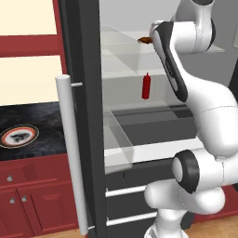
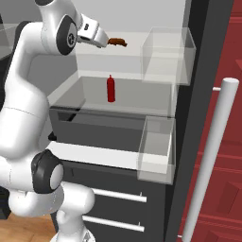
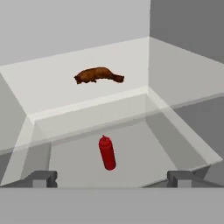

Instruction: Pick chicken drumstick from the fridge and place it on the plate on the counter.

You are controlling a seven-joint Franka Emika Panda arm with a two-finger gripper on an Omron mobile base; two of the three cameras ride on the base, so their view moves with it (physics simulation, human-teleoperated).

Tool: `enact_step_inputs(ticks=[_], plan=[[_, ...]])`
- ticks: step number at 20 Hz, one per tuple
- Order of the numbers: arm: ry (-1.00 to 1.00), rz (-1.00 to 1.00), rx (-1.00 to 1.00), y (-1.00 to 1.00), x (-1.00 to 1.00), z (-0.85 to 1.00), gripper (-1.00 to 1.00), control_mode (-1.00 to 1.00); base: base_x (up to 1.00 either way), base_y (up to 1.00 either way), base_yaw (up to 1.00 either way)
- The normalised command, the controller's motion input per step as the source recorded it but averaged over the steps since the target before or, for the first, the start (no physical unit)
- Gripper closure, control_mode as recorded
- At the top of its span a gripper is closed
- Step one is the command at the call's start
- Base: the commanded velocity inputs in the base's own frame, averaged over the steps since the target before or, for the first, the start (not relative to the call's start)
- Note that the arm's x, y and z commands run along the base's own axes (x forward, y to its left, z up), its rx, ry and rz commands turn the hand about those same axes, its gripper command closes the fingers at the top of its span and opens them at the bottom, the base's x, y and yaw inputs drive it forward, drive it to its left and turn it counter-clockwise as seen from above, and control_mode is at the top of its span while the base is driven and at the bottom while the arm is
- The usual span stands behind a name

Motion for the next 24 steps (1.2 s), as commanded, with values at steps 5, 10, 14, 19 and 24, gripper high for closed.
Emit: enact_step_inputs(ticks=[5, 10, 14, 19, 24], plan=[[0.00, -0.02, 0.01, -0.02, 0.42, -0.11, -1.00, -1.00, 0.00, 0.00, 0.00], [0.01, -0.01, 0.01, -0.09, 0.42, -0.03, -1.00, -1.00, 0.00, 0.00, 0.00], [0.01, -0.02, 0.02, -0.09, 0.44, -0.07, -1.00, -1.00, 0.00, 0.00, 0.00], [0.07, -0.09, 0.04, -0.04, 0.42, -0.01, -1.00, -1.00, 0.00, 0.00, 0.00], [0.07, -0.11, 0.05, -0.01, 0.42, 0.00, -1.00, -1.00, 0.00, 0.00, 0.00]])
